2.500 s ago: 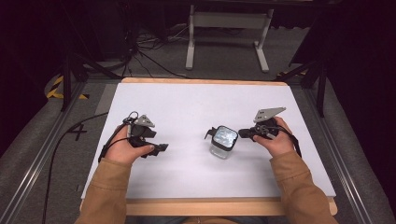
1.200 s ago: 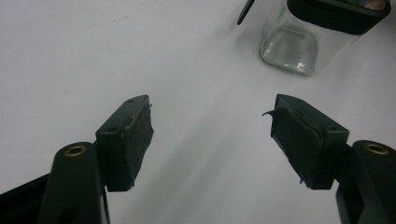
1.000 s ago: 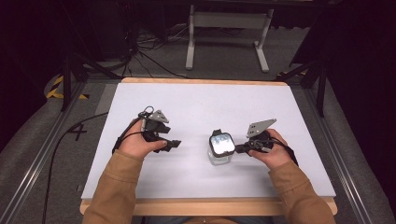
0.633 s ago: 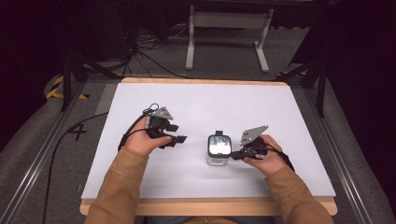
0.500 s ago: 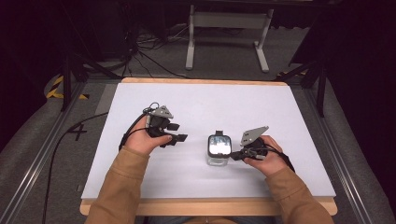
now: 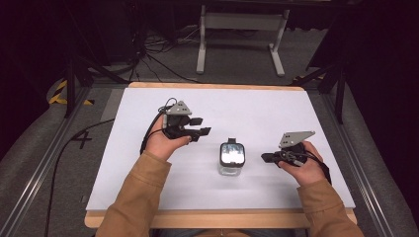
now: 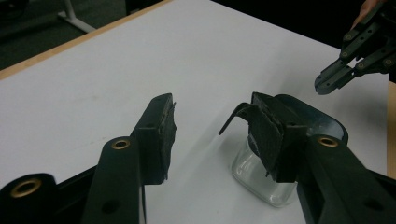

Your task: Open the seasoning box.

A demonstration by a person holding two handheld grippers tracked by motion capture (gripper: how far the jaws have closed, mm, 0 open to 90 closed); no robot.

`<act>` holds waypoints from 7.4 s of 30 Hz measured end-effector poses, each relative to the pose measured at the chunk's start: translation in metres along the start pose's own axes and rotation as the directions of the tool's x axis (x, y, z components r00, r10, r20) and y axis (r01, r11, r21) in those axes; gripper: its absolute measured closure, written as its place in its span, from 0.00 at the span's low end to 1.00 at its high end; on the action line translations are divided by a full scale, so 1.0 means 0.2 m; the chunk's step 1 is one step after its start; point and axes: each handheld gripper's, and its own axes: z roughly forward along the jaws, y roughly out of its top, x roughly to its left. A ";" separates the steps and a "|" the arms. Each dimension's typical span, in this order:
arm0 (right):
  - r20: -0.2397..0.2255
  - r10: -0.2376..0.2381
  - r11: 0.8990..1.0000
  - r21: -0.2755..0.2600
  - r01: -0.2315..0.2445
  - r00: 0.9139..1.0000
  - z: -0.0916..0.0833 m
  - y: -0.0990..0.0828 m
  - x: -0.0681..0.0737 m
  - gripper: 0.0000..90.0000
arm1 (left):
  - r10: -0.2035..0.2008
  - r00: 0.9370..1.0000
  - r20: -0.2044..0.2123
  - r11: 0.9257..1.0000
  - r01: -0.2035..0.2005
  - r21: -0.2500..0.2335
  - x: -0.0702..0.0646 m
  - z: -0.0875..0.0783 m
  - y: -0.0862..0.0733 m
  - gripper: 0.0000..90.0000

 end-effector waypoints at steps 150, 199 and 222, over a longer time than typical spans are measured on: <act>-0.053 0.020 0.959 -0.283 -0.034 0.998 0.13 0.14 0.26 1.00 | 0.004 0.969 0.245 0.997 -0.022 0.074 -0.21 0.14 0.10 1.00; -0.006 0.003 0.952 -0.305 -0.005 1.000 0.14 0.07 0.32 1.00 | -0.032 0.991 0.130 0.998 0.038 -0.048 -0.08 0.26 0.11 1.00; 0.014 -0.010 0.954 -0.300 0.014 1.000 0.07 0.11 0.26 0.96 | 0.035 0.993 0.115 0.999 -0.035 -0.006 -0.18 0.03 0.13 0.78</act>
